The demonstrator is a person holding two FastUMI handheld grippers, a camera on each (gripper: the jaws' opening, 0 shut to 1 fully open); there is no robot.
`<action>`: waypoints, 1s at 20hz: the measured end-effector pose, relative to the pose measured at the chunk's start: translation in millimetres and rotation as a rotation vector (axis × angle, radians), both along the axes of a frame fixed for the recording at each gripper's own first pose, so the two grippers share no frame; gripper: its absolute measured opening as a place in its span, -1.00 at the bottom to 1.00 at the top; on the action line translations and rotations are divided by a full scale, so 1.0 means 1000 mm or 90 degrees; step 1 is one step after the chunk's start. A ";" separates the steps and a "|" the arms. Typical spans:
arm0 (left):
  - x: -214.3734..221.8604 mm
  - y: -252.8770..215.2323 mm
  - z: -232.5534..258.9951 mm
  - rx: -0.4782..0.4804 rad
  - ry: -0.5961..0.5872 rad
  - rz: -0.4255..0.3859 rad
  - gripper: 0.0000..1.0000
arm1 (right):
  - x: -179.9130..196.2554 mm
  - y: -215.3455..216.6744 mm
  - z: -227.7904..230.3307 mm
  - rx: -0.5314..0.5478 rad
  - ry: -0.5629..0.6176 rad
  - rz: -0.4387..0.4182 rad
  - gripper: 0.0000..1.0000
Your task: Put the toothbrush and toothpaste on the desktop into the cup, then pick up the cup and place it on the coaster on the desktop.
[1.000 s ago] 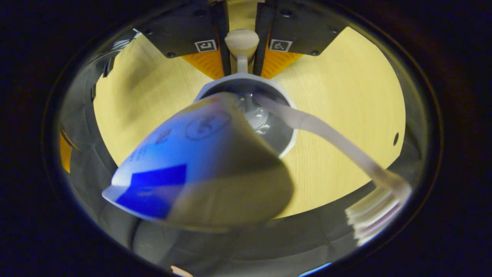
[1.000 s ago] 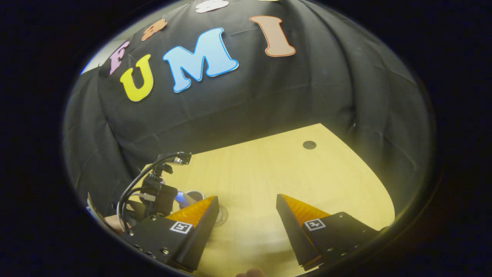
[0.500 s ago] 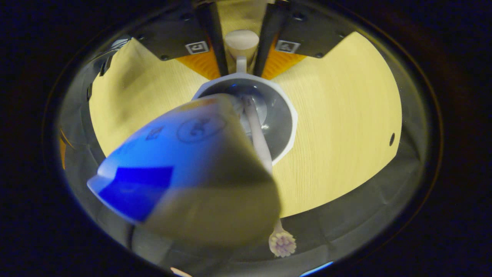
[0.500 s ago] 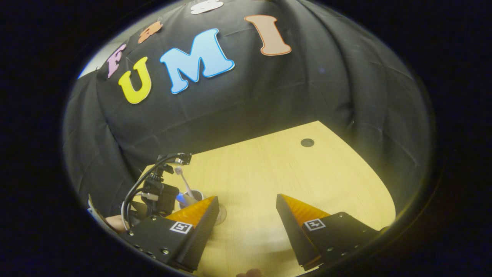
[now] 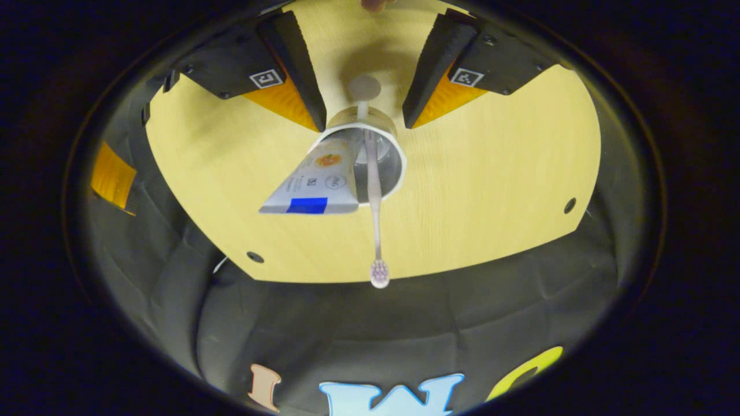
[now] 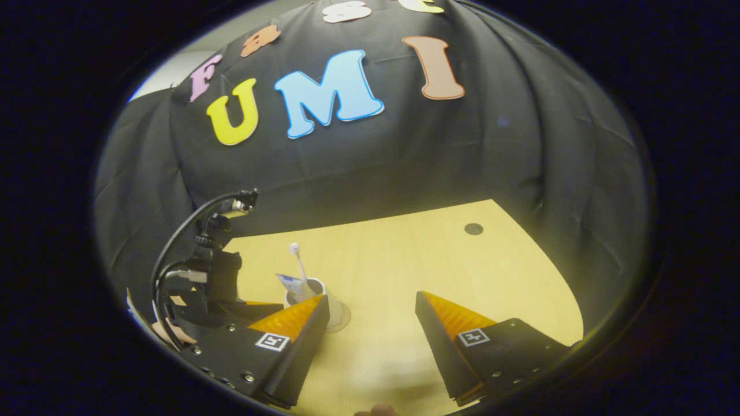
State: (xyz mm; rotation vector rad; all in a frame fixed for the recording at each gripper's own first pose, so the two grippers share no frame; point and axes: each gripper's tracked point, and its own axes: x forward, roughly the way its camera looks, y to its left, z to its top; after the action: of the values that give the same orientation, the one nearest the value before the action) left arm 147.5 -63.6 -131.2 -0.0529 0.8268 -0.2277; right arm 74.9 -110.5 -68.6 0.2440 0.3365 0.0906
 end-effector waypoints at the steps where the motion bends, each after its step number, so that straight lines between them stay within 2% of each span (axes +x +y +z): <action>1: -0.003 0.004 0.014 -0.014 -0.026 0.011 0.78 | -0.003 0.005 0.002 -0.010 -0.009 0.006 0.79; 4: -0.016 0.020 0.059 -0.040 -0.111 0.035 0.78 | -0.014 0.018 0.020 -0.035 -0.049 0.011 0.79; 5: -0.018 0.024 0.071 -0.042 -0.142 0.043 0.70 | -0.018 0.024 0.027 -0.043 -0.066 0.014 0.79; 7: -0.031 0.039 0.103 -0.047 -0.199 0.055 0.78 | -0.026 0.033 0.041 -0.067 -0.099 0.017 0.79; 12: -0.062 0.074 0.167 -0.034 -0.323 0.084 0.77 | -0.050 0.058 0.069 -0.119 -0.178 0.004 0.79; 13: -0.067 0.079 0.174 -0.037 -0.340 0.086 0.78 | -0.052 0.060 0.073 -0.131 -0.192 -0.005 0.79; 14: -0.073 0.086 0.181 -0.039 -0.354 0.092 0.69 | -0.055 0.062 0.076 -0.142 -0.201 -0.012 0.79; 16: -0.080 0.097 0.189 -0.041 -0.375 0.105 0.89 | -0.061 0.069 0.079 -0.157 -0.216 -0.024 0.79; 17: -0.084 0.100 0.191 -0.046 -0.383 0.107 0.79 | -0.065 0.074 0.082 -0.163 -0.223 -0.029 0.79; 20: -0.094 0.118 0.200 -0.046 -0.400 0.118 0.80 | -0.071 0.077 0.088 -0.191 -0.242 -0.056 0.80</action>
State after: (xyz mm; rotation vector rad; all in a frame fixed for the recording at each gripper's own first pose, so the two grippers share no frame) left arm 53.1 53.9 68.9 -0.1186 0.1855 -0.0886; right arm 4.2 -33.5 19.1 -0.0584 -0.0418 -0.0026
